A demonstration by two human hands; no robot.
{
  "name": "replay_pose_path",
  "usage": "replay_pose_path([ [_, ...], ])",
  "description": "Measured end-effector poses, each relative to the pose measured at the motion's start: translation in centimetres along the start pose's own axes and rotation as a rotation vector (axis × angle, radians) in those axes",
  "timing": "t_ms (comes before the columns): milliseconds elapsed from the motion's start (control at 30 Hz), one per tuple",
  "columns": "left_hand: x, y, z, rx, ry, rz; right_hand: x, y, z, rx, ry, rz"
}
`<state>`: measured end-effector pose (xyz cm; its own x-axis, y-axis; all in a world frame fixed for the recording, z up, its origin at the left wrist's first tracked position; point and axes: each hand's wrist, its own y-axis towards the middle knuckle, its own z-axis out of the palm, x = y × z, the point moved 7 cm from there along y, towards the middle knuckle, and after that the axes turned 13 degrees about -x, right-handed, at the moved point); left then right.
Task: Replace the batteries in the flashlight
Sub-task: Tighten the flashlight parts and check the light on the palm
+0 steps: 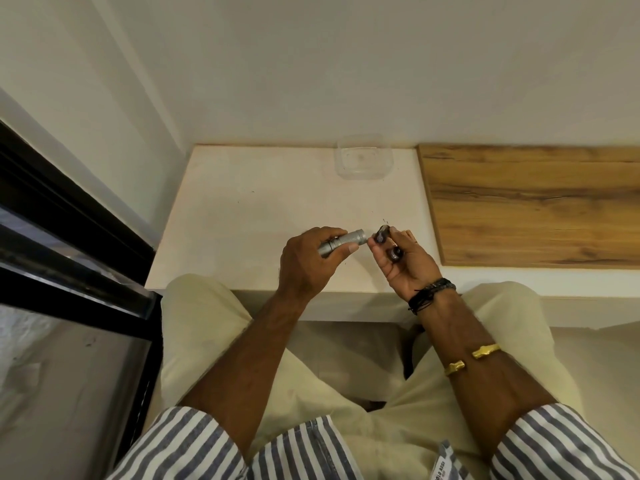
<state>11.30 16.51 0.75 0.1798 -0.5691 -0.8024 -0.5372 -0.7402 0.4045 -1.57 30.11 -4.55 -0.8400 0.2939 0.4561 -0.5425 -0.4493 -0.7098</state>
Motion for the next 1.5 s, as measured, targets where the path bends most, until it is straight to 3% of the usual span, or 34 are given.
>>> replay_pose_path([
  [133,0.6,0.0,0.3,0.016,0.015,-0.010,0.4,0.0,0.1,0.024,-0.082,-0.023],
  [333,1.8,0.1,0.6,0.054,-0.016,-0.063,2.2,-0.6,1.1,0.097,-0.527,-0.224],
  [633,0.9,0.1,1.0,0.110,-0.138,-0.029,3.2,-1.6,1.6,0.101,-0.710,-0.394],
  [800,0.4,-0.6,1.8,0.198,-0.120,0.012,3.7,-2.2,2.3,0.080,-0.864,-0.620],
  [900,0.5,-0.6,2.0,0.200,-0.122,-0.001,3.2,-2.3,2.5,0.078,-0.849,-0.603],
  [1067,1.3,-0.4,1.7,0.153,-0.140,-0.087,3.2,-0.9,0.9,-0.066,-0.748,-0.368],
  [1233,1.7,-0.3,1.6,0.121,-0.150,-0.121,2.8,-1.1,1.2,0.106,-0.649,-0.292],
  [1300,1.6,-0.4,1.6,0.129,-0.149,-0.113,3.2,-1.6,1.8,0.130,-0.624,-0.358],
  [1500,1.0,-0.4,1.6,0.139,-0.115,-0.031,3.9,-2.6,2.9,0.179,-0.879,-0.664],
])
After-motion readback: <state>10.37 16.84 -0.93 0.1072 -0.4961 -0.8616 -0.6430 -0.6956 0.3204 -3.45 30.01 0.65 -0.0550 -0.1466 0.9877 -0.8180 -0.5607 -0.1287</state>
